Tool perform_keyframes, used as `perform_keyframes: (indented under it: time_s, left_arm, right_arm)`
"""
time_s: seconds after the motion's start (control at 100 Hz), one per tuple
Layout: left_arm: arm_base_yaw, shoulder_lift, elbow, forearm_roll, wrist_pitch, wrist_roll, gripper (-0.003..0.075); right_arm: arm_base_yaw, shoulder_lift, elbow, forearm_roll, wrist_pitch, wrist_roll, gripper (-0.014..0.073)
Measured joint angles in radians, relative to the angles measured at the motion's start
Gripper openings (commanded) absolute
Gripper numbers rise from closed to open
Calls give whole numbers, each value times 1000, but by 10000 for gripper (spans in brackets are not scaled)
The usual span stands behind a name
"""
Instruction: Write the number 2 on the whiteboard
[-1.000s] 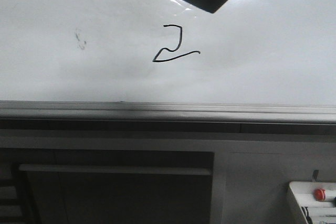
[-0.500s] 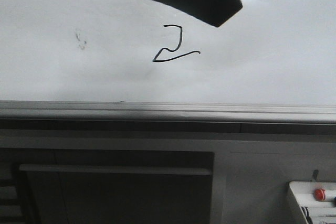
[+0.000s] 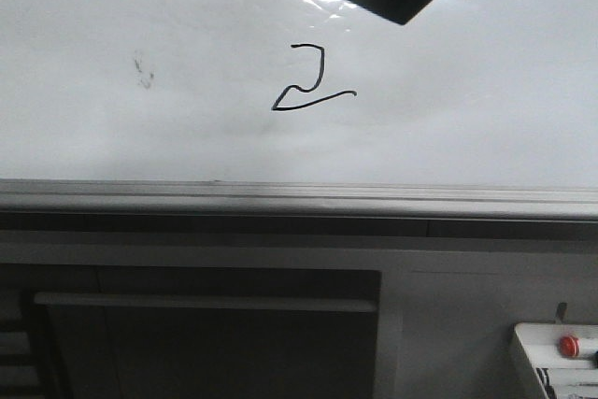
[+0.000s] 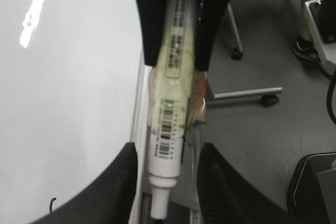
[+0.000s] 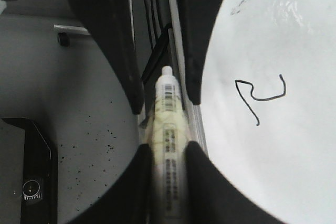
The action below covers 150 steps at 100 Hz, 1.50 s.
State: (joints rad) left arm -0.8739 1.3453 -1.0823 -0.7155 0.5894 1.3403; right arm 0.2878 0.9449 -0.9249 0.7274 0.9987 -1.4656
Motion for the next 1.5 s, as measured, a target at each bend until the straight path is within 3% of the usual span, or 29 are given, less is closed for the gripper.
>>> perform_keyframes:
  time_s: [0.28,0.63,0.77,1.01,1.28,1.5]
  left_arm:
    - [-4,2,0,-4,-6,0,81]
    - [-4,2,0,-4,-7,4,7]
    - [-4,2,0,-4,-7,4,-13]
    - [-4,2,0,-25,-9,4,-18]
    - [7,-6,0,-37,-12,-20,-18]
    - [126,-115,39,-39,-35,-99,-18]
  right_arm:
    - [0,0,0,0,0,0,36]
    - [0,0,0,1,4,-1,36]
    - [0,0,0,2,8,-1,62]
    - [0,0,0,2,10,-1,302]
    - [0,-52,0,2,-82,32,305]
    - [0,-226,0,-33,-201,174,302]
